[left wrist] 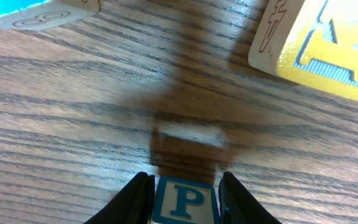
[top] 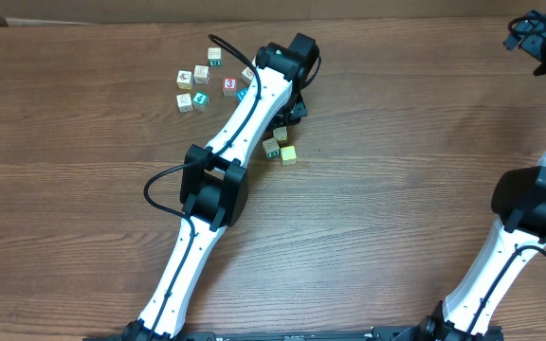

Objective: Form a circle
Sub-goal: 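Raise the left gripper and move it back over the cluster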

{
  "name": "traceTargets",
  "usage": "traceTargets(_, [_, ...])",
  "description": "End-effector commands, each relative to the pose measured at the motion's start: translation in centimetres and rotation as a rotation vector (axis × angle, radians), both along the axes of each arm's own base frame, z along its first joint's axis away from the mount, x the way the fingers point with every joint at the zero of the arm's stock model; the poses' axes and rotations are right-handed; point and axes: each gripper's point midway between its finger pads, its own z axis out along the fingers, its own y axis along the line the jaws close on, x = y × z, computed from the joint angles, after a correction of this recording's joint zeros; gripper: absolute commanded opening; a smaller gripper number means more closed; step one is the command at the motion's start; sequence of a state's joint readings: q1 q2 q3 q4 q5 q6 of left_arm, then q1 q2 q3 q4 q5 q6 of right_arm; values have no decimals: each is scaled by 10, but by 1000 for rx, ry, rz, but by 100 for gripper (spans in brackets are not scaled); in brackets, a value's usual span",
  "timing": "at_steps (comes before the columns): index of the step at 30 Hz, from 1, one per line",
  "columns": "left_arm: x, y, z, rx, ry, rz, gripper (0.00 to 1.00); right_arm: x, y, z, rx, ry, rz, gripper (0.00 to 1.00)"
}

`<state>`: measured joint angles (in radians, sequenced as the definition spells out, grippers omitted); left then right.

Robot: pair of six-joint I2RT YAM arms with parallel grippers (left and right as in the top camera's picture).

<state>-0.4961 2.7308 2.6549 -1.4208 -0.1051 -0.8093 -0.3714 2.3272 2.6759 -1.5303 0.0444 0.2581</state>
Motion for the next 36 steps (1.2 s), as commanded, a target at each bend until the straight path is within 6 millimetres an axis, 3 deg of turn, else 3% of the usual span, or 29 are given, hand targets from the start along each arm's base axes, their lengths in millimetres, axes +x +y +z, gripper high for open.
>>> traceTargets(1, [-2, -2, 2, -3, 1, 3, 31, 0, 0, 11, -16, -25, -1, 100])
traceTargets(5, [-2, -2, 2, -3, 1, 3, 31, 0, 0, 11, -16, -25, -1, 100])
traceTargets(12, [0, -2, 3, 0, -8, -8, 53, 0, 0, 11, -16, -25, -1, 100])
traceTargets(15, [10, 1, 9, 4, -47, -34, 61, 0, 0, 11, -16, -25, -1, 100])
traceTargets(19, [36, 7, 39, -28, -148, -35, 61, 0, 0, 11, -16, -25, -1, 100])
traceTargets(25, [78, 27, 115, -102, -370, -32, 60, 0, 0, 11, -16, -25, -1, 100])
traceTargets(29, [96, 45, 146, -124, -473, -10, 58, 0, 0, 11, -16, -25, -1, 100])
traceTargets(32, [103, 65, 147, -108, -482, 24, 56, 0, 0, 11, -16, -25, -1, 100])
traceTargets(36, [105, 91, 127, -64, -431, 65, 56, 0, 0, 11, -16, -25, -1, 100])
